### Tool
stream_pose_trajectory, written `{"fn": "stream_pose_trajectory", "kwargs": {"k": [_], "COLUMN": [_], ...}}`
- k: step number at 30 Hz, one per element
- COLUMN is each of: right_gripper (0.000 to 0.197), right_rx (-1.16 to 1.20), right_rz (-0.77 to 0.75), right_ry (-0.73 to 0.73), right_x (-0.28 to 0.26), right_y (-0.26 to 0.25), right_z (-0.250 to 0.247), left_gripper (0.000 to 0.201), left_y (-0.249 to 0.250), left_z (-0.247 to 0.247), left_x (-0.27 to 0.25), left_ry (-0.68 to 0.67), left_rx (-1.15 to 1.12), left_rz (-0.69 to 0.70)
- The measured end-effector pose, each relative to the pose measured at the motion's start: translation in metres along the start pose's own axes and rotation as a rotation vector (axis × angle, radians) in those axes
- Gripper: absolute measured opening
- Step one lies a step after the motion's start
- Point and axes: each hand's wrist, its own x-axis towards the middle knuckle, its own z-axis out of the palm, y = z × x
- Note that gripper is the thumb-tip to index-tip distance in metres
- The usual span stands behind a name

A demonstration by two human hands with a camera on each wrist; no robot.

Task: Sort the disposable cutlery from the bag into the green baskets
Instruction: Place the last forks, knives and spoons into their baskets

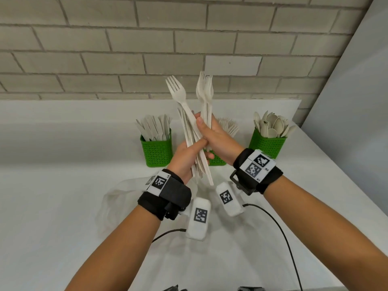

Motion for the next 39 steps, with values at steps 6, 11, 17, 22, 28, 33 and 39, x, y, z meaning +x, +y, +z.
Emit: {"fn": "stream_pose_trajectory", "kwargs": {"k": [6, 11, 17, 22, 28, 33, 39], "right_gripper": [0.020, 0.058, 0.018, 0.015, 0.024, 0.015, 0.023], "right_rx": [-0.074, 0.046, 0.299, 0.468, 0.599, 0.739, 0.644], "right_rz": [-0.009, 0.048, 0.077, 0.102, 0.127, 0.007, -0.041], "right_ry": [0.013, 0.107, 0.149, 0.096, 0.135, 0.333, 0.585], "right_x": [-0.003, 0.003, 0.007, 0.009, 0.017, 0.026, 0.044], "right_y": [-0.001, -0.008, -0.013, -0.022, -0.021, -0.029, -0.022], "right_z": [0.002, -0.005, -0.005, -0.009, -0.020, -0.065, -0.109], "left_gripper": [0.007, 0.012, 0.012, 0.007, 0.009, 0.007, 0.023], "left_y": [0.000, -0.002, 0.002, 0.005, 0.006, 0.011, -0.001], "left_z": [-0.007, -0.008, -0.011, -0.012, -0.014, -0.026, -0.014], "left_x": [-0.002, -0.001, 0.002, -0.002, 0.006, 0.027, 0.071], "left_ry": [-0.076, -0.045, -0.023, -0.104, -0.066, 0.212, 0.405], "left_rx": [-0.003, 0.133, 0.373, 0.117, 0.045, 0.088, 0.331], "left_rz": [0.016, 0.027, 0.134, 0.050, 0.020, 0.074, 0.033]}}
